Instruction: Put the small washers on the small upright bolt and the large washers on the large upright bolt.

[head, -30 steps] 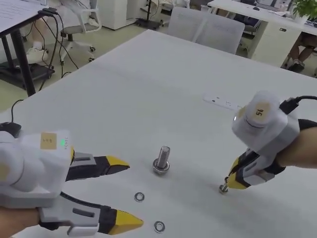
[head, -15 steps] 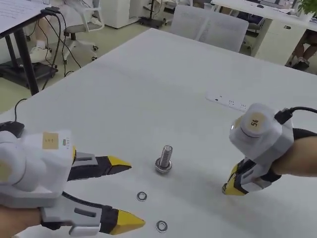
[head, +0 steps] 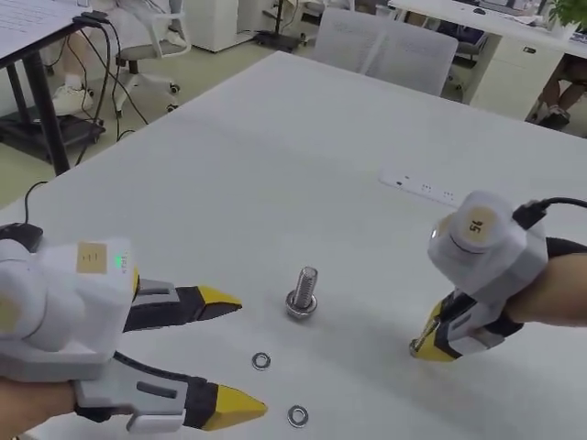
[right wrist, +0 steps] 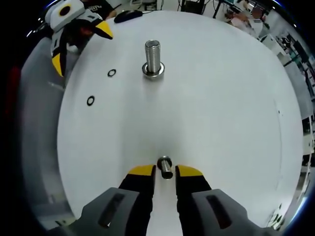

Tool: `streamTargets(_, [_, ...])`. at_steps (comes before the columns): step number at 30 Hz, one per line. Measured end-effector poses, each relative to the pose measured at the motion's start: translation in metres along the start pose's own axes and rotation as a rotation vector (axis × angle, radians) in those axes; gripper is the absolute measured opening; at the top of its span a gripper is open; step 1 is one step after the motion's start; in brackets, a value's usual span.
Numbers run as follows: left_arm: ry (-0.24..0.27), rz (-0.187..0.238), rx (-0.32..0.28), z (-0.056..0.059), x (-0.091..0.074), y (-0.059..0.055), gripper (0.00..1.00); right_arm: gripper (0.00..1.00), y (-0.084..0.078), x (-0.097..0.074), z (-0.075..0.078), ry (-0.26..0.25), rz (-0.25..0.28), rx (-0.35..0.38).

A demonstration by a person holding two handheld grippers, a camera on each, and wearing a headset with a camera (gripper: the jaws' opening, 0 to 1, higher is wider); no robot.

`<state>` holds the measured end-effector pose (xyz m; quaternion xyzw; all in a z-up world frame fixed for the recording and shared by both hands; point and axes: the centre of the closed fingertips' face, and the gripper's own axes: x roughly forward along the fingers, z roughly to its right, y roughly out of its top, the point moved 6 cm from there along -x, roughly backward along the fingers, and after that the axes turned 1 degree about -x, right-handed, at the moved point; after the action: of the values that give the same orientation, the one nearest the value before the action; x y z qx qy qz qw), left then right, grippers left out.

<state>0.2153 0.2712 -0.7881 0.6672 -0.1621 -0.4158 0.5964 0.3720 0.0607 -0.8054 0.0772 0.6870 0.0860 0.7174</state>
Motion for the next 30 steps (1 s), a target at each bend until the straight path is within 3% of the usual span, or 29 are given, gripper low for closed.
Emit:
streamTargets(10, [-0.003, 0.004, 0.004, 0.0, 0.0, 0.001, 0.61, 0.18, -0.011, -0.004, -0.009, 0.0, -0.015, 0.02])
streamTargets(17, [-0.008, 0.006, 0.011, 0.001, 0.0, 0.003, 0.61, 0.19, -0.013, -0.008, -0.024, 0.007, -0.02, 0.02])
streamTargets(30, [-0.012, 0.007, 0.022, 0.001, 0.001, 0.004, 0.61, 0.2, 0.016, -0.006, -0.072, 0.064, 0.016, -0.049])
